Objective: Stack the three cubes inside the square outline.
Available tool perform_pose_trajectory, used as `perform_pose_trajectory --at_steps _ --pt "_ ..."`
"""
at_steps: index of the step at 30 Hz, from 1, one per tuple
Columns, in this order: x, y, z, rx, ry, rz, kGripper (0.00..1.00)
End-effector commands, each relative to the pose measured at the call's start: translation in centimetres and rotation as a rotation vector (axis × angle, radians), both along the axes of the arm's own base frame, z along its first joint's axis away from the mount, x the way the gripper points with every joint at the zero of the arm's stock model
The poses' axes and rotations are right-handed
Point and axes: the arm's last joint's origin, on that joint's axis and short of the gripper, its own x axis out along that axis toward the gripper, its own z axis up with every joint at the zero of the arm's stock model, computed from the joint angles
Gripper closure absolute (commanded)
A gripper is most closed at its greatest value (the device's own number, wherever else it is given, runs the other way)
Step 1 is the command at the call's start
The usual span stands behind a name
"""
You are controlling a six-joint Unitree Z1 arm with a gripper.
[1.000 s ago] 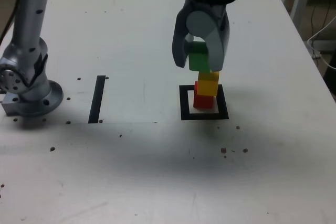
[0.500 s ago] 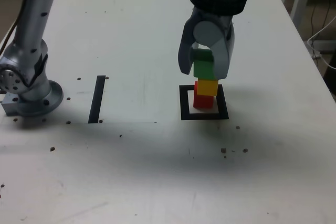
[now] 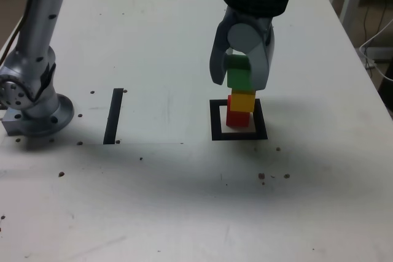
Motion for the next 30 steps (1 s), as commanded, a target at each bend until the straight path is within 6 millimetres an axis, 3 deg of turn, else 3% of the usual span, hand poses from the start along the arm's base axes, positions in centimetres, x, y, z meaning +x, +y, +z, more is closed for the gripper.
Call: perform_pose_trajectory --at_steps 1,4,10,15,23,30 --pt "0.1 0.1 -0.2 0.001 0.007 0.004 0.70" --pt "0.2 0.0 -0.4 -0.003 0.009 0.003 0.60" --pt "0.2 0.1 -0.6 -0.010 0.015 -0.007 0.29" --pt "0.2 0.1 -0.7 -0.012 0.016 -0.013 0.15" --pt "-0.2 0.4 -0.3 0.001 0.010 -0.014 0.05" --pt "-2.4 0.9 1.9 0.055 -0.035 0.007 0.03"
